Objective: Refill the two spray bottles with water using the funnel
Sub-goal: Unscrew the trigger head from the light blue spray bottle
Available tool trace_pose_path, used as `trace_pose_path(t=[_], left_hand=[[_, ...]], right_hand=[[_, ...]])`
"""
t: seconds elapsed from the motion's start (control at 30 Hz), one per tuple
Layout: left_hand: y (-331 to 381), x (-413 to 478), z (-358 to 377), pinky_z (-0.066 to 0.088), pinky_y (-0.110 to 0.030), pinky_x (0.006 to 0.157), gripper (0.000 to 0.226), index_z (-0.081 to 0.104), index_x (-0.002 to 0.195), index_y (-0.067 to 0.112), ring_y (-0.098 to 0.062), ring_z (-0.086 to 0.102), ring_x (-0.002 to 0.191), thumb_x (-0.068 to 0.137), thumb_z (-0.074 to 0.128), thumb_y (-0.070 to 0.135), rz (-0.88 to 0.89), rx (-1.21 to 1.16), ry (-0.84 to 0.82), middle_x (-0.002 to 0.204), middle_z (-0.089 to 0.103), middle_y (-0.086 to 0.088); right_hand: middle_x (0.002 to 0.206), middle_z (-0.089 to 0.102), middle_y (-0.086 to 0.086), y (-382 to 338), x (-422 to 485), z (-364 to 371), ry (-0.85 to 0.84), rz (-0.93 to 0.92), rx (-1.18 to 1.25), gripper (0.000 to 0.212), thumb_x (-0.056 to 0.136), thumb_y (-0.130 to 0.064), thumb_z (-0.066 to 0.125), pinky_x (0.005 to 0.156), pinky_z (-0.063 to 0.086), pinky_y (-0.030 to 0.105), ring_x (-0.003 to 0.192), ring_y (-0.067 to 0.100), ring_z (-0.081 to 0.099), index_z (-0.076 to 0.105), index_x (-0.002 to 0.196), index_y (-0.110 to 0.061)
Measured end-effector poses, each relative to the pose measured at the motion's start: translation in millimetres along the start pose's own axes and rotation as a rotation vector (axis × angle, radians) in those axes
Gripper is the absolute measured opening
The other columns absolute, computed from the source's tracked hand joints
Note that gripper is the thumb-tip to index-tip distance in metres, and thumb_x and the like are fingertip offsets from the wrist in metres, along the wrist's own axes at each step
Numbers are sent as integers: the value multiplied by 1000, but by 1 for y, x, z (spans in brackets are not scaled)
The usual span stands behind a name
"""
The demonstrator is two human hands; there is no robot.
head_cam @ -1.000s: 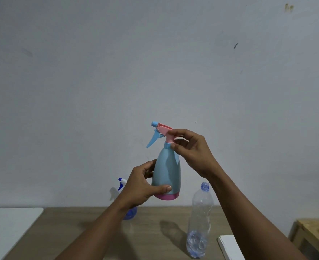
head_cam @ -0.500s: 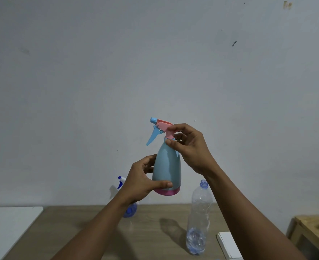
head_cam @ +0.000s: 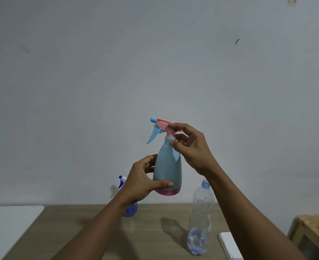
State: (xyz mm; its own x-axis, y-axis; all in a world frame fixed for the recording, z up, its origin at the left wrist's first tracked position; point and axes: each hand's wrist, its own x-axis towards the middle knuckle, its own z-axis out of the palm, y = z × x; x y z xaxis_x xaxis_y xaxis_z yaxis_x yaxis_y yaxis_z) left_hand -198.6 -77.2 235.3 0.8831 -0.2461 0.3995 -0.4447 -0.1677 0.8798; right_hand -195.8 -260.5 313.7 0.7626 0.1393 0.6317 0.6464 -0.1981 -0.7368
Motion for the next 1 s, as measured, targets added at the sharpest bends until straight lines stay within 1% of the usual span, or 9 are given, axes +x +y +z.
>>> trace_pose_path(t=[0.07, 0.2, 0.33, 0.47, 0.57, 0.67, 0.77, 0.83, 1.0], left_hand=[[0, 1, 0, 59, -20, 80, 93, 52, 137, 27, -13, 62, 113, 54, 92, 42, 1, 8, -1, 126, 62, 14], [-2, 2, -1, 59, -21, 79, 89, 53, 137, 27, -13, 62, 113, 57, 92, 37, -2, 0, -3, 125, 63, 14], [-4, 2, 0, 59, -20, 80, 90, 53, 136, 29, -12, 62, 113, 56, 93, 39, -1, 13, -3, 126, 62, 14], [-5, 3, -2, 58, -20, 79, 85, 55, 134, 29, -10, 62, 113, 58, 94, 35, 5, 4, -2, 124, 64, 16], [-7, 2, -2, 58, -19, 79, 85, 54, 134, 30, -11, 62, 112, 58, 93, 36, 8, 8, 0, 124, 63, 16], [-9, 4, -2, 57, -16, 77, 86, 53, 136, 28, -10, 62, 112, 60, 93, 34, 6, 8, 6, 125, 62, 15], [-13, 5, -4, 57, -17, 79, 85, 53, 136, 28, -11, 62, 112, 61, 93, 33, 5, 11, 14, 125, 63, 15], [-16, 7, -5, 57, -17, 77, 86, 53, 136, 29, -10, 62, 112, 60, 93, 35, 3, 15, 14, 125, 62, 16], [-28, 11, -6, 55, -13, 75, 83, 54, 134, 30, -9, 61, 113, 62, 94, 30, 0, 22, 24, 125, 62, 16]], right_hand=[[112, 67, -9, 0, 1, 2, 22, -2, -19, 35, 87, -18, 77, 95, 56, 48, 100, 22, 67, 66, 118, -28], [114, 68, -1, 2, 2, 2, 26, -1, 21, 34, 90, -5, 69, 96, 56, 52, 104, 28, 69, 66, 120, -20], [114, 68, -9, 2, 2, 4, 50, 9, -35, 36, 87, -21, 77, 98, 55, 51, 105, 23, 67, 66, 121, -25], [114, 67, -9, 1, 2, 5, 39, 6, -14, 34, 90, -12, 71, 97, 55, 52, 103, 24, 67, 66, 122, -22], [115, 67, -11, -1, 2, 6, 45, 6, -56, 36, 89, -18, 73, 100, 54, 50, 105, 19, 67, 66, 123, -26], [114, 68, -9, 0, 2, 7, 32, 19, -9, 34, 92, -9, 70, 96, 57, 46, 100, 22, 69, 66, 123, -23], [121, 67, -9, 2, 3, 9, 22, 14, -52, 36, 93, -11, 69, 101, 54, 42, 109, 18, 67, 65, 126, -25], [122, 67, -7, 4, 4, 10, 20, 7, -72, 38, 92, -16, 72, 97, 55, 38, 105, 18, 67, 64, 127, -27], [121, 68, 2, 7, 9, 14, 54, 9, -5, 38, 92, -5, 69, 87, 58, 31, 97, 23, 70, 64, 128, -18]])
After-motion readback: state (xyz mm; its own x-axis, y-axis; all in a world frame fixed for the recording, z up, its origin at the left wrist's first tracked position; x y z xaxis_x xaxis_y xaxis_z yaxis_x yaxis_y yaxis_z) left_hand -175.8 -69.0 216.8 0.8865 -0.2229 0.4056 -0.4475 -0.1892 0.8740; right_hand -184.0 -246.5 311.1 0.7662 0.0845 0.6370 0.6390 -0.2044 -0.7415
